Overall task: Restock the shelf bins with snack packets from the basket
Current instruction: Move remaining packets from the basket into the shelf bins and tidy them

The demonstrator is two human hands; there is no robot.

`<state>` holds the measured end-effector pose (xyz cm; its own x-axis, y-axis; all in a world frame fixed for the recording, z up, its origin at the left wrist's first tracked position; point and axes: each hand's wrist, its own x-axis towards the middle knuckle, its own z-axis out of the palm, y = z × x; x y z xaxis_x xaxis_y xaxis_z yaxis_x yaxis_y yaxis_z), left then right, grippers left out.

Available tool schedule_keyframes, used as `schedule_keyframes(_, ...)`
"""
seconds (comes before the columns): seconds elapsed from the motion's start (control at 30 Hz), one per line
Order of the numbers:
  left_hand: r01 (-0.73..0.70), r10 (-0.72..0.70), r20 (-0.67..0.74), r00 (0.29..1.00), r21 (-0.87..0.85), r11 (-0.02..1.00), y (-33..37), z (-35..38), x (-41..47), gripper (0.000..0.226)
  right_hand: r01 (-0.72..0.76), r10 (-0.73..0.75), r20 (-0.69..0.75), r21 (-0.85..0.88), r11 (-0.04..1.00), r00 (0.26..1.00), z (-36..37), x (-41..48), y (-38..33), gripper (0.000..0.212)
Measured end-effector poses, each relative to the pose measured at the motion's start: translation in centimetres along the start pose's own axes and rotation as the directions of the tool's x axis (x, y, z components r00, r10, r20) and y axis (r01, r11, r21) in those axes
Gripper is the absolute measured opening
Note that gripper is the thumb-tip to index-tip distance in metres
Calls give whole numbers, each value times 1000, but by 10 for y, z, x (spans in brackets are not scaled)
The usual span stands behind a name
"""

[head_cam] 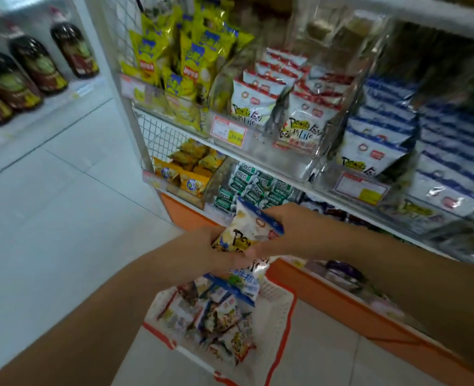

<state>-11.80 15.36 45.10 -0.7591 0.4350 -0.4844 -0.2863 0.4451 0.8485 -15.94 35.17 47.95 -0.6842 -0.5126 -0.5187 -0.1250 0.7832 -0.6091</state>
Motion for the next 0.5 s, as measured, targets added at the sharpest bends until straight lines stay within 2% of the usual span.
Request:
schedule_keyframes(0.07,-9,11,55,998,-31,999,15,-3,0,8,10,-8,-51,50,999,999,-11,-9,-2,51)
schedule_keyframes(0.17,-35,39,89,995,-43,998,35,-2,2,10,-11,18,-78,92,996,997,-26,-24,-1,58)
schedule_keyframes(0.3,-88,88,143,986,-7,996,58,9,7,35,-24,41,-99,171,985,994,-44,-49,10,44)
schedule_keyframes(0.43,-154,139,182,974,71,986,80,24,11,37,-53,82,-94,279,959,992,-53,-77,29,59)
schedule_keyframes(0.5,-192,181,120,976,84,978,90,32,17,41,-53,96,-136,291,955,986,-59,-88,34,58)
